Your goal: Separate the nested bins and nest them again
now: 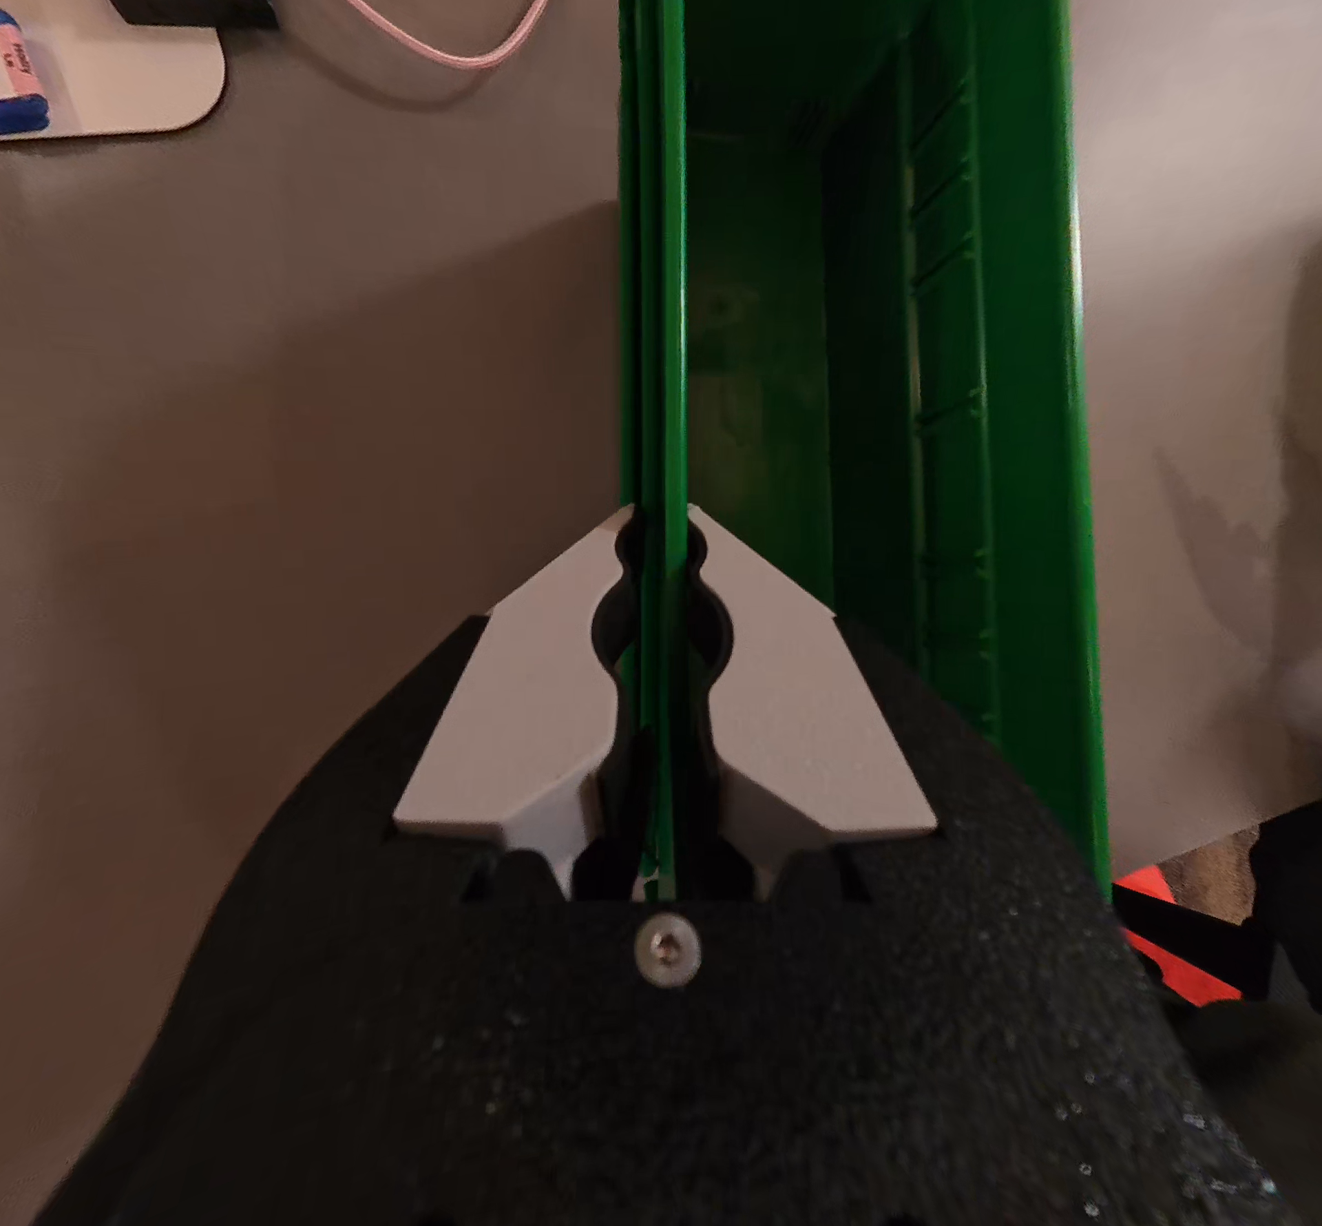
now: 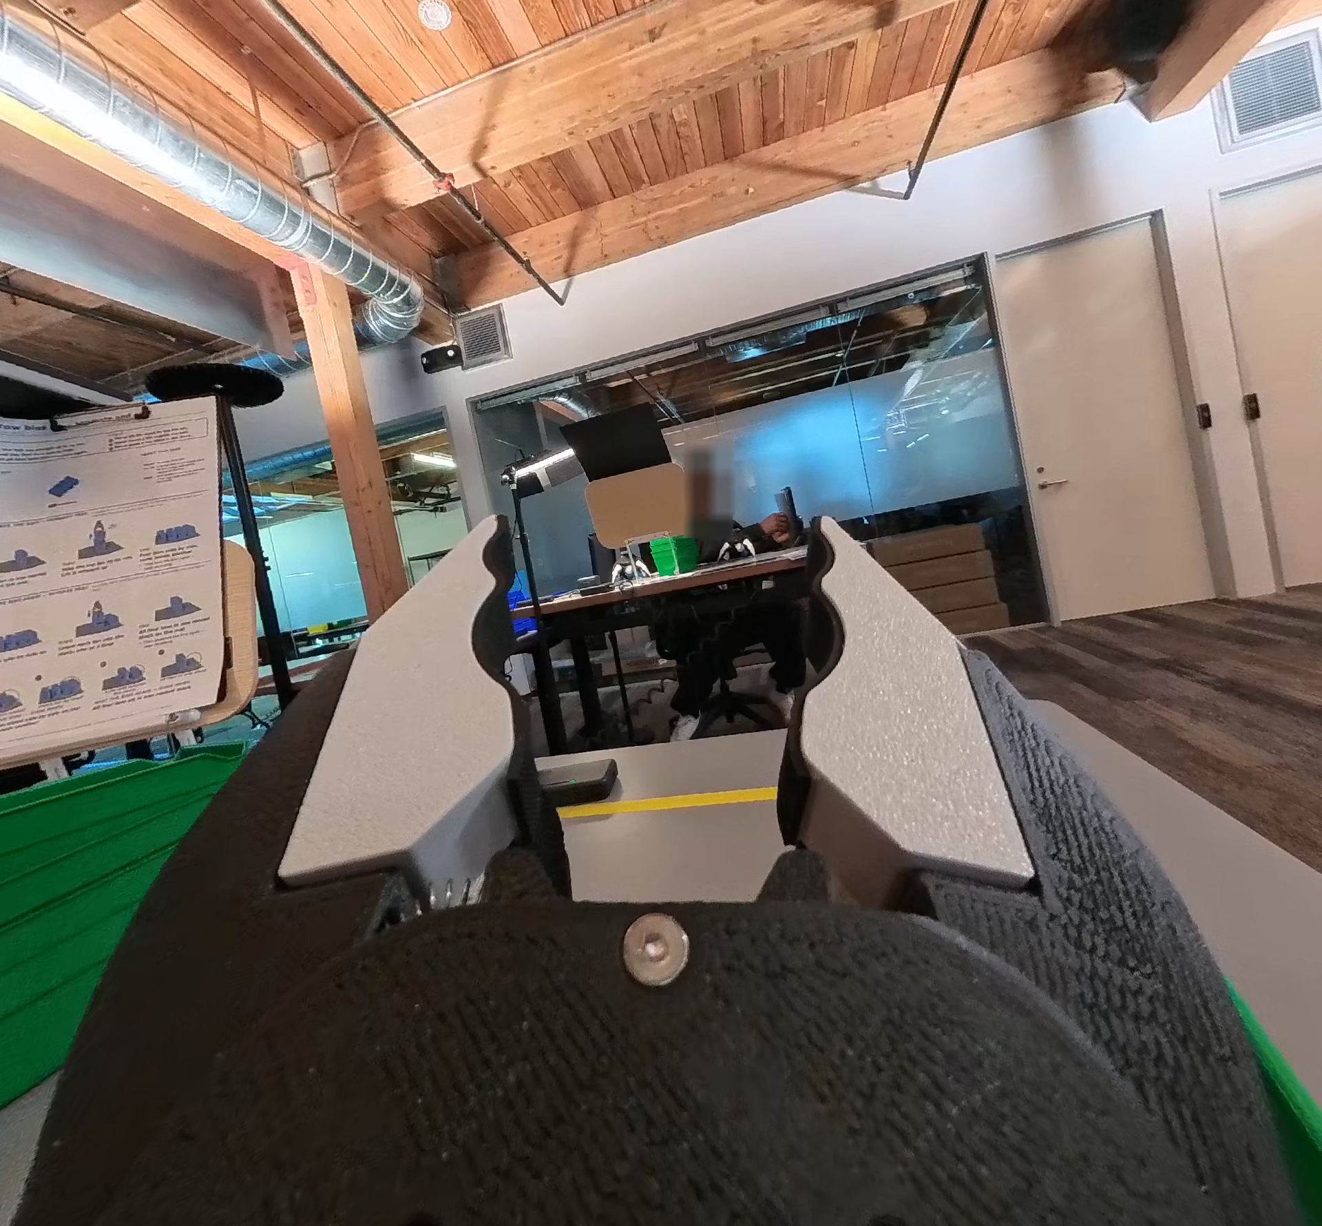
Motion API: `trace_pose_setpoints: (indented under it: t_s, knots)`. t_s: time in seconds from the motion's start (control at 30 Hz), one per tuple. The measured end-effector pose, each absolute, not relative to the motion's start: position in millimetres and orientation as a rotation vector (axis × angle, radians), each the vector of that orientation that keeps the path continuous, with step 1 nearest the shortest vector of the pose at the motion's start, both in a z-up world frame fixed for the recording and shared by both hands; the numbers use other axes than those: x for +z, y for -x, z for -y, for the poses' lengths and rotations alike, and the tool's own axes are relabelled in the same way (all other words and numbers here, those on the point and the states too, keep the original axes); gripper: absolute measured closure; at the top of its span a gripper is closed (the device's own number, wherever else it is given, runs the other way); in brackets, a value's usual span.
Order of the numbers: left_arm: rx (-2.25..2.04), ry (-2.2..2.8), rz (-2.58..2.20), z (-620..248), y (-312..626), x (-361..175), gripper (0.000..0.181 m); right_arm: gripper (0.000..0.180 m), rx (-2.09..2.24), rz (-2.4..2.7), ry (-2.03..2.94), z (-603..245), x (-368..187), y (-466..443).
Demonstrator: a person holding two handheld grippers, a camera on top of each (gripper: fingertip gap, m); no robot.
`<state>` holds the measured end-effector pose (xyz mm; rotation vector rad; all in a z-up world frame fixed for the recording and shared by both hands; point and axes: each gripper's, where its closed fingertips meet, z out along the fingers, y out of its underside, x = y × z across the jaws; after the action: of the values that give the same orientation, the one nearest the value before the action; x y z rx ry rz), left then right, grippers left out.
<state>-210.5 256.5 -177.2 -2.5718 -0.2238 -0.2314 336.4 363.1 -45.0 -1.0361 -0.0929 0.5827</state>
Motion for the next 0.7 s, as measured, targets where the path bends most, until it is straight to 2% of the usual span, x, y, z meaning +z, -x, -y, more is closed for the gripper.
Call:
trace_pose_setpoints:
  t_s: [0.07, 0.27, 0.7]
  knots:
    - [-0.25, 2.54, 0.2, -259, 207, -172, 0.18, 0.099, 0.584, 0.093, 1.037, -363, -45, -336]
    - [-0.292, 2.603, 0.214, -257, 203, -174, 0.177, 0.098, 0.592, 0.092, 1.045, -365, -47, -336]
    - [-0.034, 2.647, 0.111, -259, 204, -182, 0.18, 0.098, 0.609, 0.086, 1.062, -368, -50, -335]
